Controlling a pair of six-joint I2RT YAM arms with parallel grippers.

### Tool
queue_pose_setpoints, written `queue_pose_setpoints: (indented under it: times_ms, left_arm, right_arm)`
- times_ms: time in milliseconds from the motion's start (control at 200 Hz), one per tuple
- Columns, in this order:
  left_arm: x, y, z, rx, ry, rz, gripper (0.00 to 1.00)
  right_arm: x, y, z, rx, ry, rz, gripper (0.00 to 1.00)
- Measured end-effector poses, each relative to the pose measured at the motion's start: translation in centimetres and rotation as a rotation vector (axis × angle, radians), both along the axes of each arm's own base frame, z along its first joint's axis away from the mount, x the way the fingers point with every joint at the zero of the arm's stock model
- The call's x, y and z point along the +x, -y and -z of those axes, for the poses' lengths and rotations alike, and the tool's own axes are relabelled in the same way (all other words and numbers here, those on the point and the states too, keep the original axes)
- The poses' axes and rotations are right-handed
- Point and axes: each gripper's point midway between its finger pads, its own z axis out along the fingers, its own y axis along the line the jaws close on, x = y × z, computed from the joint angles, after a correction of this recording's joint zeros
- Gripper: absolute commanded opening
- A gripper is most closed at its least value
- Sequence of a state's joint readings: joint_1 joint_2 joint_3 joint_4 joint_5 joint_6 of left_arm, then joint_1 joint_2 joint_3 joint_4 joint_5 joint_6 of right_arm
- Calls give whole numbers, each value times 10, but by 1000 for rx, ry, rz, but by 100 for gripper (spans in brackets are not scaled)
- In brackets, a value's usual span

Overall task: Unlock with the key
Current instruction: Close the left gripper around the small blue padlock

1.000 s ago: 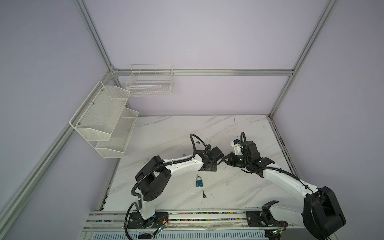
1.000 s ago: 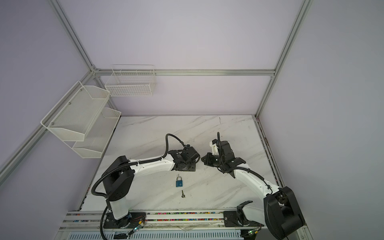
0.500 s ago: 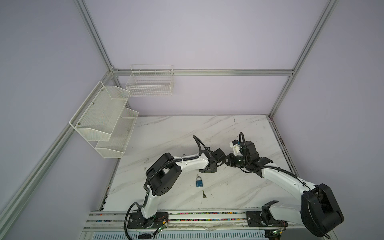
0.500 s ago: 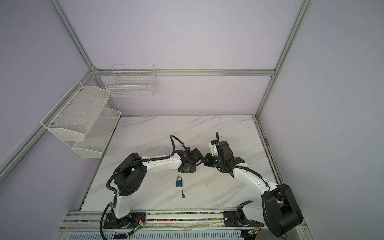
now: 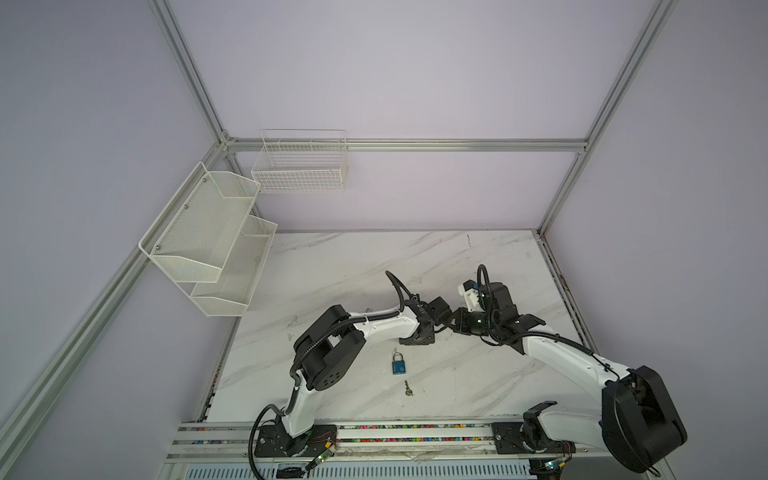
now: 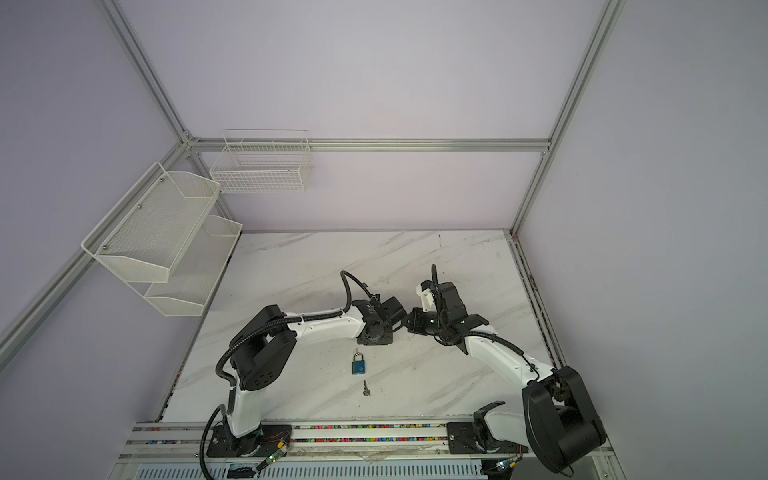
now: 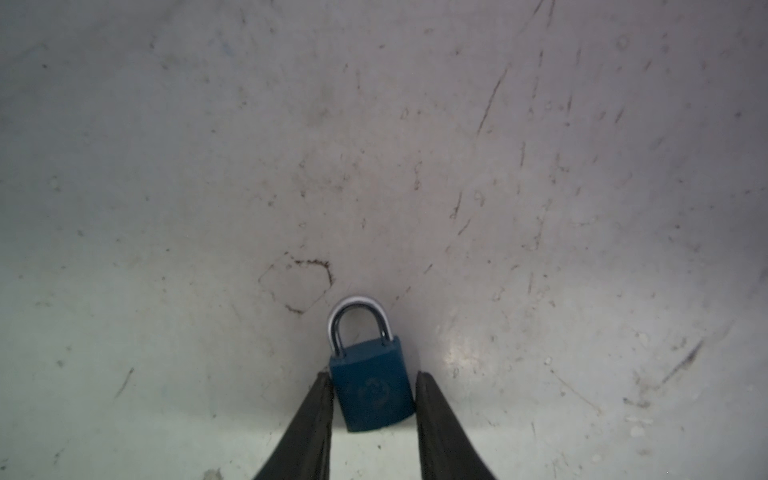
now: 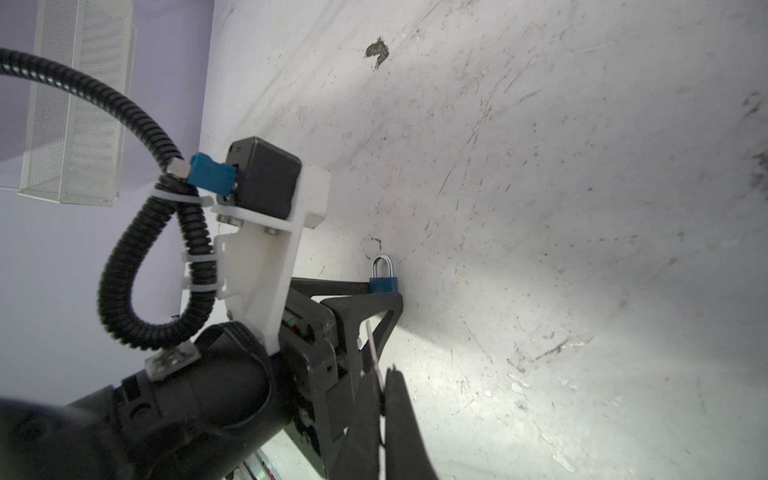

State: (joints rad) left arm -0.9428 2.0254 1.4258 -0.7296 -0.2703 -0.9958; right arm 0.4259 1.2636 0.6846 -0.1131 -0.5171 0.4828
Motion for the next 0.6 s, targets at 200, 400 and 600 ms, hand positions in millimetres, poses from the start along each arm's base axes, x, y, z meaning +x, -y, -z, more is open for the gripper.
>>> queue_pose_setpoints:
  times_ms: [200,400,600]
  left_arm:
    - [2,0,0,-1,2,-3,31]
    - [4,-1,0,-6,3,-17,30]
    - [5,-2,0,-7,2,-26,23]
  right_arm:
    - [-2,1,3,-3,-6,-1,0]
    - [-3,1,3,-2,-8,-3,0]
    - [-4,1,5,-3,-12,-4,0]
